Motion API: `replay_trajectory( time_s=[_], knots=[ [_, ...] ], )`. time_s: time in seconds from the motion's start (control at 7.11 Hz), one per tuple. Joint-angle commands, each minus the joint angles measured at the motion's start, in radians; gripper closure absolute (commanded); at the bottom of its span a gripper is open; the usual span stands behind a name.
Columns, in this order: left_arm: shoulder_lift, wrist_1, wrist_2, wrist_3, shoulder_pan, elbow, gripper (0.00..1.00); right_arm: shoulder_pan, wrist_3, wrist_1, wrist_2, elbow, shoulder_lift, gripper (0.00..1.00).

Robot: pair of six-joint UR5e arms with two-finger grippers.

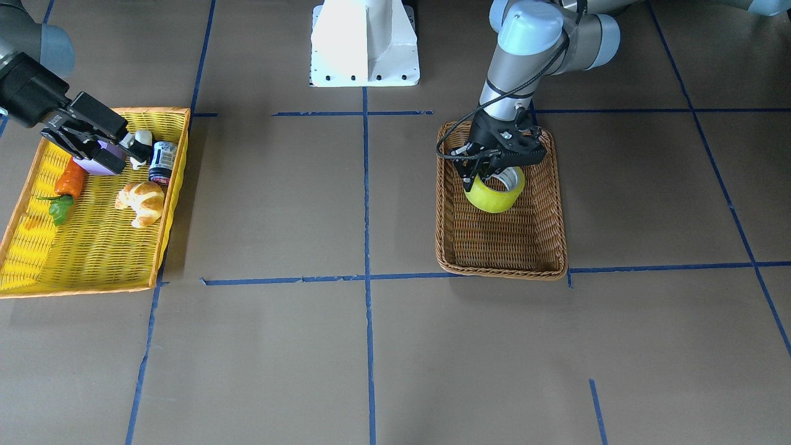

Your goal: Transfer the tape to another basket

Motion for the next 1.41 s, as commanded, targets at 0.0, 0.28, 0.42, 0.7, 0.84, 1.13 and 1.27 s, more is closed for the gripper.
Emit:
replay_trajectory(
  time_s=[0.0,0.28,0.42,0.7,0.84,1.13,1.27],
  knots=[
    [-0.004,0.002,0.007,0.034,0.004,0.039,1.00,-0.002,0.000,0.000,-0.001,0.000,-0.005,0.00],
    [-0.007,0.001,0.002,0.034,0.009,0.070,1.00,-0.004,0.000,0.000,-0.001,0.001,-0.002,0.00],
    [-0.007,0.001,0.002,0.034,0.010,0.073,1.00,-0.004,0.000,0.000,0.000,0.004,0.001,0.00],
    [-0.007,0.001,0.001,0.034,0.013,0.073,0.84,-0.005,0.000,0.000,-0.001,0.003,0.001,0.00],
    [-0.007,0.001,-0.002,0.034,0.013,0.073,0.69,-0.005,0.000,0.000,0.000,0.001,0.007,0.00],
    [-0.007,0.002,-0.002,0.038,0.013,0.055,0.00,0.002,0.000,-0.031,0.002,0.001,0.016,0.00],
    [-0.005,0.014,-0.004,0.043,-0.029,0.009,0.00,0.024,-0.004,-0.060,0.003,0.003,0.016,0.00]
  ],
)
